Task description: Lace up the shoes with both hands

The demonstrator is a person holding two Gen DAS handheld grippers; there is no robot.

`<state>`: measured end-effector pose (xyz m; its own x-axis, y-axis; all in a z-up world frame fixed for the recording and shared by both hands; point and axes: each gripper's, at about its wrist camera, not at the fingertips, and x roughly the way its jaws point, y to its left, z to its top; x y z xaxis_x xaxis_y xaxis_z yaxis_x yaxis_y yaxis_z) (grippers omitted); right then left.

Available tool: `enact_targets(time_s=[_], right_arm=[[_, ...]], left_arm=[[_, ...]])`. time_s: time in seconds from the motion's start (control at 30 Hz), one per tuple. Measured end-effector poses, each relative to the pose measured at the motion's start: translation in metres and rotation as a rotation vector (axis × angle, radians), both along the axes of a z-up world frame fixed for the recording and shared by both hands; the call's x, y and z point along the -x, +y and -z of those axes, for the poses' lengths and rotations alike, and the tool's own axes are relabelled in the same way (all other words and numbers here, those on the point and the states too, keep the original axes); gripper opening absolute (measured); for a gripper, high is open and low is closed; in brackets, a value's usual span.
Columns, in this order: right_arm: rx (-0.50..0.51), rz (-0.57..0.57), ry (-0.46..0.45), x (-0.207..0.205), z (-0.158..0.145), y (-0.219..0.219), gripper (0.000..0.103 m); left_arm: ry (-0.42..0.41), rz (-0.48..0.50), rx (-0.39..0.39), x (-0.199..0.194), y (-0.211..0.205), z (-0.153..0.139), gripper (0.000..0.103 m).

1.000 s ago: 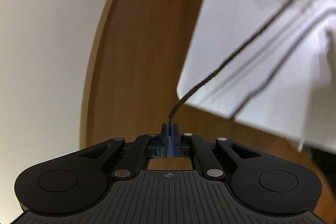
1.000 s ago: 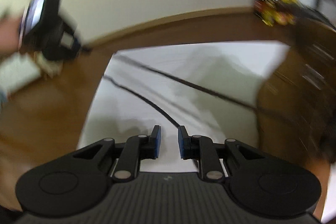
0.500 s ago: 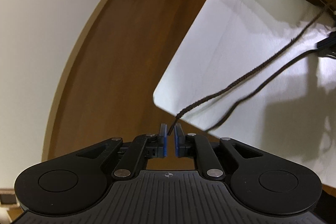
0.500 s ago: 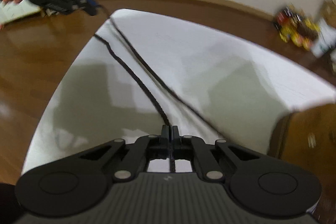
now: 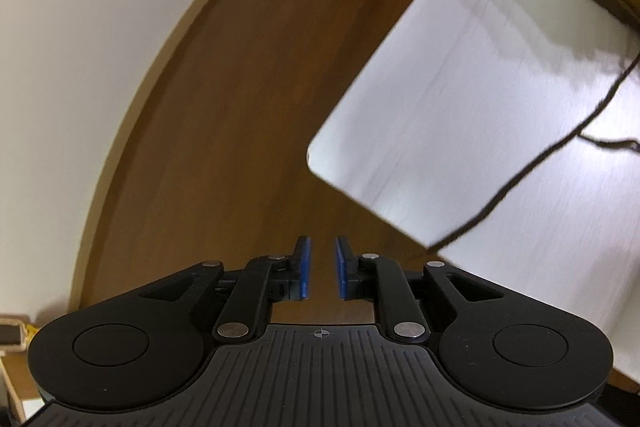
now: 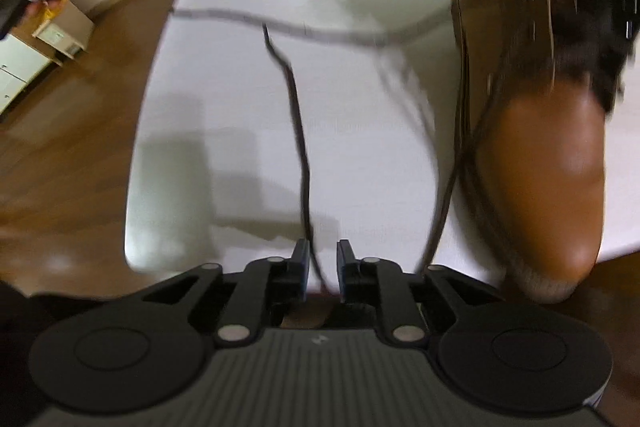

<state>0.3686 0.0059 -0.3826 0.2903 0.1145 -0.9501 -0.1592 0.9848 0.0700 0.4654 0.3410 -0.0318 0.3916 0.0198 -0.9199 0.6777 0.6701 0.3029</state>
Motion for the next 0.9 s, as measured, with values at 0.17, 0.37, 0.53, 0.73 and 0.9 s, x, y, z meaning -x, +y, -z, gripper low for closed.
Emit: enact_targets(time_s=[0.17,0.37,0.53,0.73,0.9], right_arm=[[0.063,-0.145,-0.109,-0.042,0.008,0.026,0.017],[0.172,-0.393,-0.215,-0.094,0.027,0.066,0.016],[0.208,-0.505,-0.179,-0.101,0.043,0.074,0.016],[0.064,-0.337,-0.186,-0.094,0.033,0.052,0.003],[-0.387,0.295,-0.170,-0.055,0.009,-0.029,0.003]], left_arm=[[-0.039,0.017,0.033,0.011,-0.010,-0.017,0.017],[-0.040,0.010,0.086,0.034,-0.008,-0.035,0.017],[-0.037,0.054,0.145,0.055,-0.012,-0.043,0.017],[0.019,0.126,0.257,0.082,-0.038,-0.047,0.016],[0.120,0.226,0.416,0.108,-0.084,-0.053,0.016]])
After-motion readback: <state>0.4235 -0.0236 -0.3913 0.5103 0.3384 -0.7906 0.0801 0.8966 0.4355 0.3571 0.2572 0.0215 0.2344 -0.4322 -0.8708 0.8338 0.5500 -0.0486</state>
